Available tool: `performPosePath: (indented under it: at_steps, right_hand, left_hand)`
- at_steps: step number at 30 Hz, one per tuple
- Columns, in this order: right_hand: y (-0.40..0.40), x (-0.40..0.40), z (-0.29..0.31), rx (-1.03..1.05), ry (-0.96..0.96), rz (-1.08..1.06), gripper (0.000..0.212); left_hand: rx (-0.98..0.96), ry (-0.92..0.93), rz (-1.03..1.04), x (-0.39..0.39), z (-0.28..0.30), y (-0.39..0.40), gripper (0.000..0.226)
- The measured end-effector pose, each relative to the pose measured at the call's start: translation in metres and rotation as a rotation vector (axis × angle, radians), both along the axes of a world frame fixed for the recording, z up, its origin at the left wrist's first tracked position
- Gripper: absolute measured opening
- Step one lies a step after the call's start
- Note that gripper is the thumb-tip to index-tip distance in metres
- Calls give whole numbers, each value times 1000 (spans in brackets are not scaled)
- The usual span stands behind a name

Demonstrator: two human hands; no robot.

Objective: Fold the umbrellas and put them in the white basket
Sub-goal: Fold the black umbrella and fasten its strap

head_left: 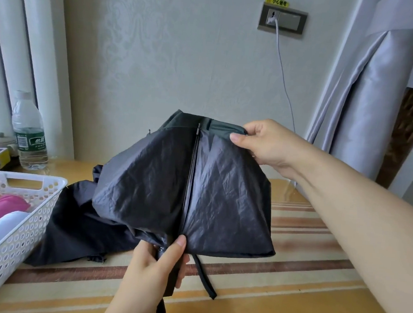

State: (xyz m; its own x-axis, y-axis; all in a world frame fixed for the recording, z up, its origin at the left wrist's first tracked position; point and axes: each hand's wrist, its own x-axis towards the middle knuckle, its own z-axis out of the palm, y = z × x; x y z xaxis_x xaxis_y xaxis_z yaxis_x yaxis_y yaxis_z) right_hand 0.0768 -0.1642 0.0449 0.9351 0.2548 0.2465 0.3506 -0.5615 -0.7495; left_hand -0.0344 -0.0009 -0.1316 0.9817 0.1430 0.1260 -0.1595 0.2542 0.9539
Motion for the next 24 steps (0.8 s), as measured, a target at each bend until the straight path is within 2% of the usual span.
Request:
performPosePath:
  at_steps: [2,4,5,9,11,12,14,15,18,20,22,24]
  right_hand:
    - [3,-2,-2,-72,61,-14,27]
    - [6,-2,-3,-151,30,-10,15]
    - [6,-2,-2,-118,-9,-13,5]
    - [2,-1,-4,79,-132,-15,22]
    - [1,1,-8,34,-87,-65,24]
    - [2,2,-8,-28,-29,-97,32]
    - [3,0,-10,-168,146,-138,63]
    - [3,0,-11,-224,202,-124,65]
    - [-5,-2,-15,-234,178,-4,27]
    - [-10,-3,-19,-166,139,-18,31]
    - [-11,-7,-19,-214,94,-77,39]
    - [-13,-12,-20,-262,184,-48,46]
  left_hand:
    - [30,1,2,1,-3,0,31]
    - [56,7,-1,2,-4,0,35]
    - [54,9,-2,2,-3,0,35]
    - [5,27,32,4,-4,3,27]
    - [30,32,39,5,-5,3,27]
    - [47,34,40,5,-6,3,28]
    - [76,37,46,4,-6,2,29]
    - [80,40,53,4,-6,2,29]
    - [51,59,63,5,-6,2,28]
    - [20,72,66,5,-6,3,28]
    - [9,80,63,5,-5,3,28]
    - [13,89,62,5,-4,2,28]
